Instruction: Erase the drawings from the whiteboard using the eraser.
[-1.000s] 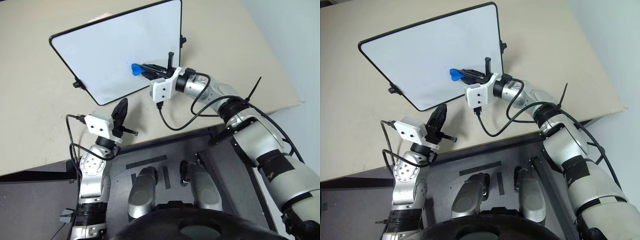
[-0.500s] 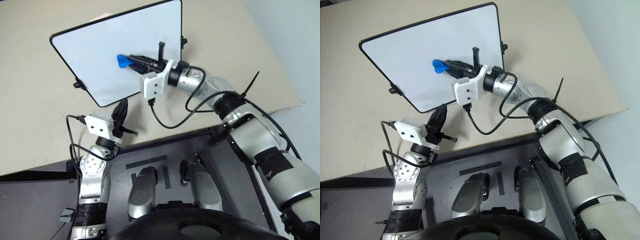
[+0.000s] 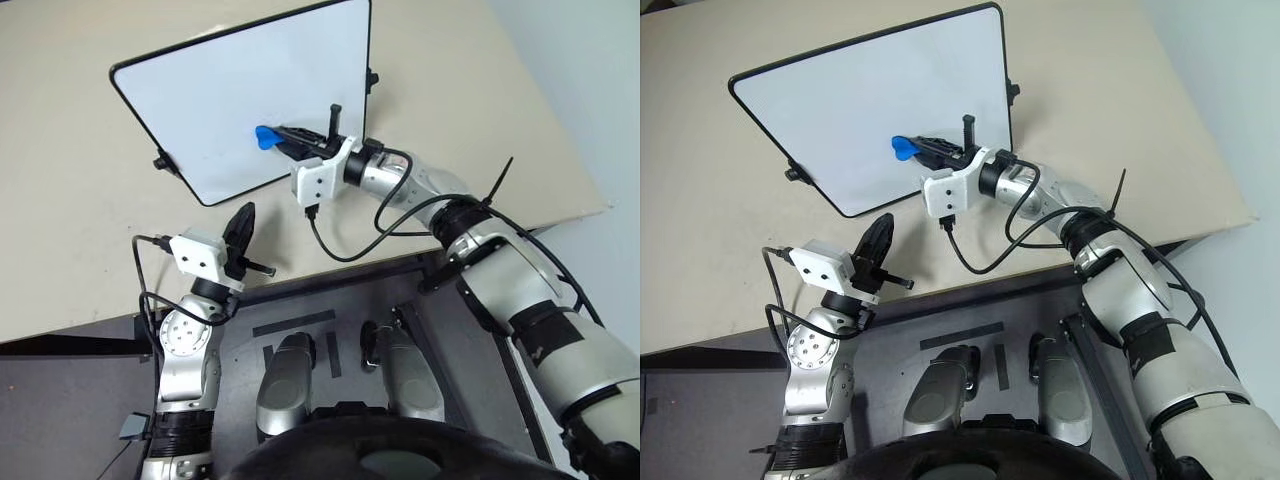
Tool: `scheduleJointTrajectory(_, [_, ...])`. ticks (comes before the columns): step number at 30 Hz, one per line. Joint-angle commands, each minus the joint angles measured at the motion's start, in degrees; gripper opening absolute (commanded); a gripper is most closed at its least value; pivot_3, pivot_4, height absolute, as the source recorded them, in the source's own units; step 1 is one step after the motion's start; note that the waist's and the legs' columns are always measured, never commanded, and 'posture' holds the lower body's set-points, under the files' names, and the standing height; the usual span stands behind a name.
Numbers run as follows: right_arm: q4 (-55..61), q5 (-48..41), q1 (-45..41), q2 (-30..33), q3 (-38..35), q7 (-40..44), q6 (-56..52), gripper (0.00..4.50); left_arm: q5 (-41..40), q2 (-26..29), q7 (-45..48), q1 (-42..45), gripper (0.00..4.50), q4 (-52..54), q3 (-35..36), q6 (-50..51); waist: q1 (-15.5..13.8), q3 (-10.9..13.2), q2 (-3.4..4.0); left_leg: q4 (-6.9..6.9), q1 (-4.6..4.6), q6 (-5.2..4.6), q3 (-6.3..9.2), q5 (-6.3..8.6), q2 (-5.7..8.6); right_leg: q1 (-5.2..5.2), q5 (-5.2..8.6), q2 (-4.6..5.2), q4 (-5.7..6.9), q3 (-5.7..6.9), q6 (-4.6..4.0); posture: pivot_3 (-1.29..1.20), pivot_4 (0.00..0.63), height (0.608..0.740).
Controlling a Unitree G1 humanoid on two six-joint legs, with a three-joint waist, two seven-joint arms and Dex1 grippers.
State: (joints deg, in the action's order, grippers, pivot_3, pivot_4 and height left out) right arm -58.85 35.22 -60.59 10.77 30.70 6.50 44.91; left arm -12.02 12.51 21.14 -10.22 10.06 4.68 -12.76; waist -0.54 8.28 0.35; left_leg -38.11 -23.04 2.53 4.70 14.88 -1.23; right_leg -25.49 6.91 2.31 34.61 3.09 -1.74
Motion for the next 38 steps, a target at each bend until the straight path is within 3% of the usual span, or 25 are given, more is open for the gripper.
scheduleJointTrajectory(1, [9.8,-11.4,5.8,4.5,-3.8,13.7,0.2,0.25,-0.6,0.8,0.0,0.5,0.0,1.7,1.5,-0.8,-0.2,0.0,0.0,0.0,-0.01,-0.01,-0.09,-0.01,-0.09,0.06,0.02,0.0,0.0,0.0,0.04,0.0,0.15,0.74])
scheduleJointTrajectory(6, [30.1,-25.9,18.1,14.6,-7.7,32.5,-12.2,0.25,-0.5,1.0,0.3,1.3,0.0,0.9,1.6,-0.7,-0.1,0.0,0.01,-0.03,-0.07,-0.12,-0.67,-0.58,-0.42,0.2,0.28,-0.01,-0.02,-0.01,0.42,0.0,0.15,0.74])
scheduleJointTrajectory(9, [38.0,-30.6,23.4,19.7,-9.6,39.7,-20.3,0.25,-0.8,1.3,0.8,1.7,0.0,0.7,1.8,-0.6,-0.1,0.0,0.0,-0.04,-0.17,-0.58,-0.74,-0.7,-0.42,0.22,0.35,-0.01,-0.24,-0.02,0.52,0.0,0.15,0.74])
scheduleJointTrajectory(17, [45.1,-34.2,27.8,22.6,-12.8,45.4,-29.0,0.25,-1.7,3.0,2.6,3.6,0.0,-0.6,2.2,0.1,0.6,0.0,-0.01,-0.01,-0.02,-0.88,-0.78,-0.71,-0.48,0.28,0.41,-0.1,-0.29,-0.02,0.57,0.0,0.15,0.74])
scheduleJointTrajectory(29, [50.9,-35.6,30.9,21.4,-15.3,46.5,-36.6,4.39,-2.7,4.8,4.0,2.4,0.0,-0.1,3.8,0.2,0.2,0.0,-0.01,-0.05,0.06,-0.98,-0.75,-0.76,-0.47,0.44,0.45,-0.1,-0.3,-0.03,0.66,0.0,0.15,0.74])
scheduleJointTrajectory(38, [58.0,-38.7,37.0,24.4,-22.8,45.0,-40.8,4.39,-3.4,5.7,5.3,1.7,0.0,1.1,3.9,2.1,0.0,0.0,-0.01,-0.06,0.1,-1.0,-0.75,-0.73,-0.46,0.54,0.51,-0.11,-0.31,-0.04,0.73,0.0,0.15,0.74])
